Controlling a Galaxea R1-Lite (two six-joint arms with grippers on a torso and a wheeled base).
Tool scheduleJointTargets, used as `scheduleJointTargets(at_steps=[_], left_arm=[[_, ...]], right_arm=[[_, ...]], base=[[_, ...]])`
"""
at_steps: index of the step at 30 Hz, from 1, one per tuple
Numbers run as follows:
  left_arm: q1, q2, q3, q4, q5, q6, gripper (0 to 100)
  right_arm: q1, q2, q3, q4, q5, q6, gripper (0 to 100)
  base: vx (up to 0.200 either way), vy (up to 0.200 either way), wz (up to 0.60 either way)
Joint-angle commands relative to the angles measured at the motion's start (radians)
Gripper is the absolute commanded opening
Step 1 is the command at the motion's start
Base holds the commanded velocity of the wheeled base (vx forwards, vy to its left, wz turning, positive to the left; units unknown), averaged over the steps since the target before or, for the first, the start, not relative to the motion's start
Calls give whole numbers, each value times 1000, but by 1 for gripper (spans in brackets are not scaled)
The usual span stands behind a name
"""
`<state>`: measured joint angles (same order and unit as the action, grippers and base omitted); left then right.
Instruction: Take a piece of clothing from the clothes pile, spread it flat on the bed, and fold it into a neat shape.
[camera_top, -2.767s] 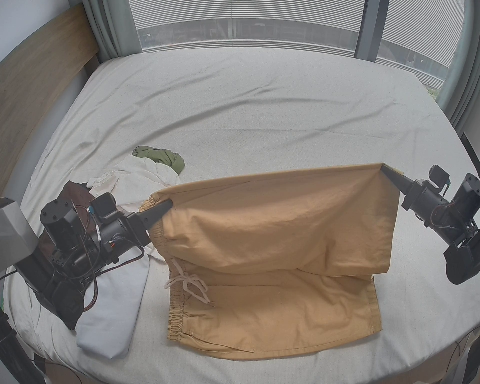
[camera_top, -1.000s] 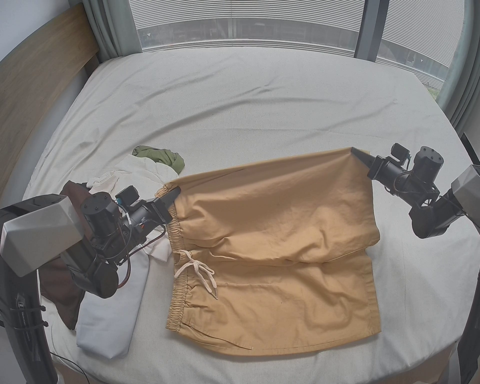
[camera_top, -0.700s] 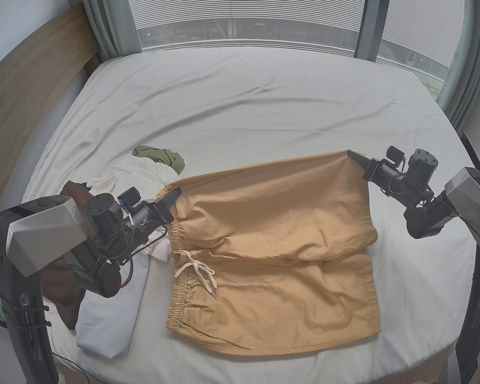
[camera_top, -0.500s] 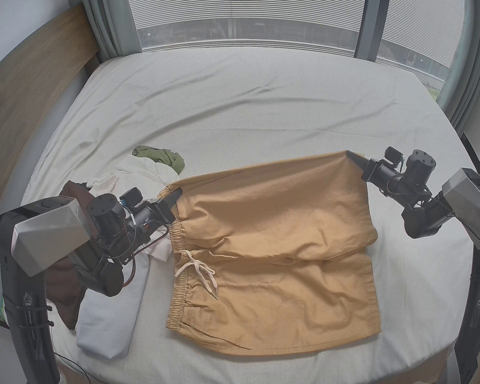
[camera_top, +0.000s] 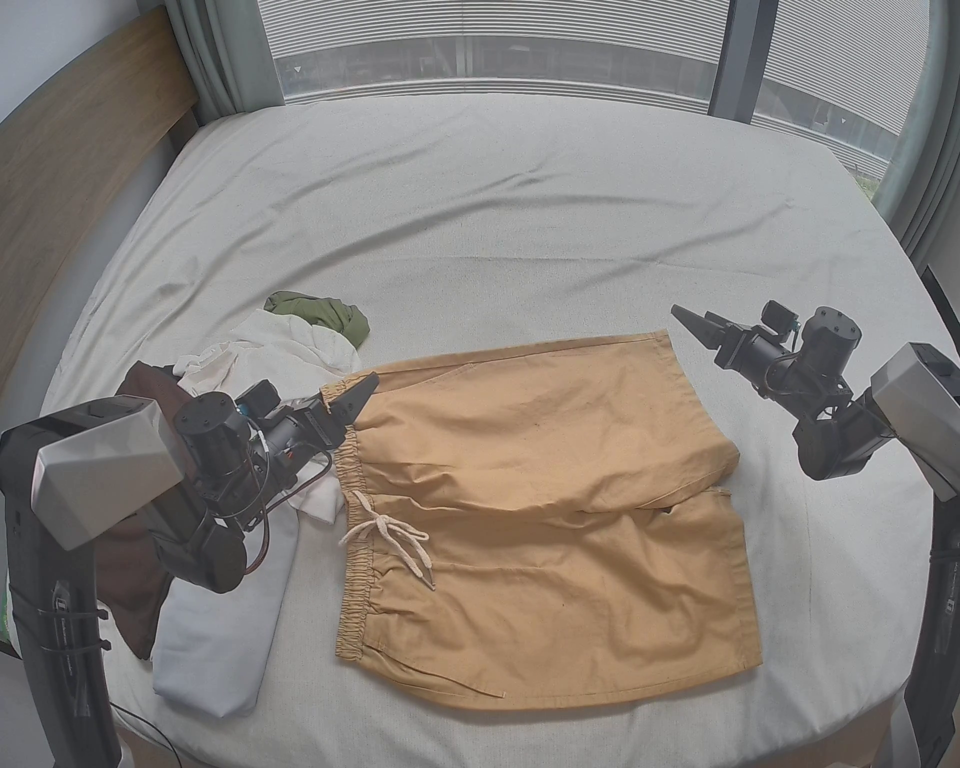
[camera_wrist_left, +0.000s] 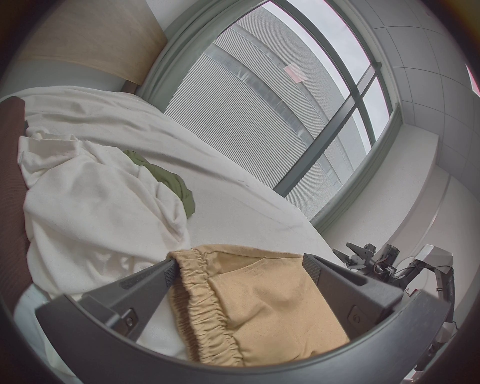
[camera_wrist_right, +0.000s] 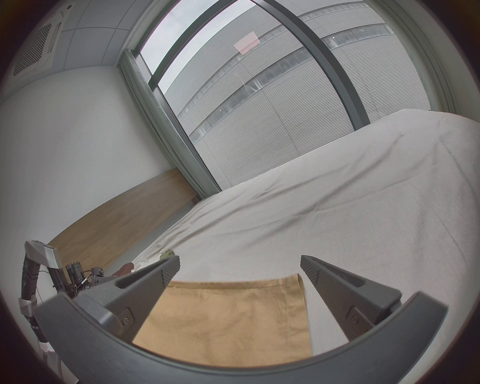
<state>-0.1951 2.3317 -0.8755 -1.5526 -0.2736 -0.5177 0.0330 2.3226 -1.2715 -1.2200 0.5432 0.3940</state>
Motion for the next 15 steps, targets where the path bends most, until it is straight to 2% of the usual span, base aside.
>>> scheduleJointTargets(at_steps=[1,4,5,7,9,10,11,15], left_arm=[[0,-37,64,-4,4,-5,100],[0,-91,122,-3,-7,-18,100],[-4,-147,191,-3,-26,-24,100],[-6,-192,262,-3,-59,-22,100],[0,-239,333,-3,-107,-19,100],[0,-239,333,-3,-107,-19,100],[5,-298,385,-1,-151,-25,100],[22,-364,434,0,-177,1,100]], right_arm=[[-13,-83,123,-1,1,-32,100],[-24,-141,215,-6,0,-66,100],[-35,-196,314,-7,0,-104,100],[-45,-244,397,-15,0,-127,100],[-54,-295,486,-16,0,-136,100],[-54,-295,486,-16,0,-136,100],[-65,-344,566,-16,0,-136,100],[-96,-402,715,-49,8,-133,100]], base=[[0,0,0],[0,0,0],[0,0,0],[0,0,0],[0,0,0],[0,0,0],[0,0,0],[0,0,0]])
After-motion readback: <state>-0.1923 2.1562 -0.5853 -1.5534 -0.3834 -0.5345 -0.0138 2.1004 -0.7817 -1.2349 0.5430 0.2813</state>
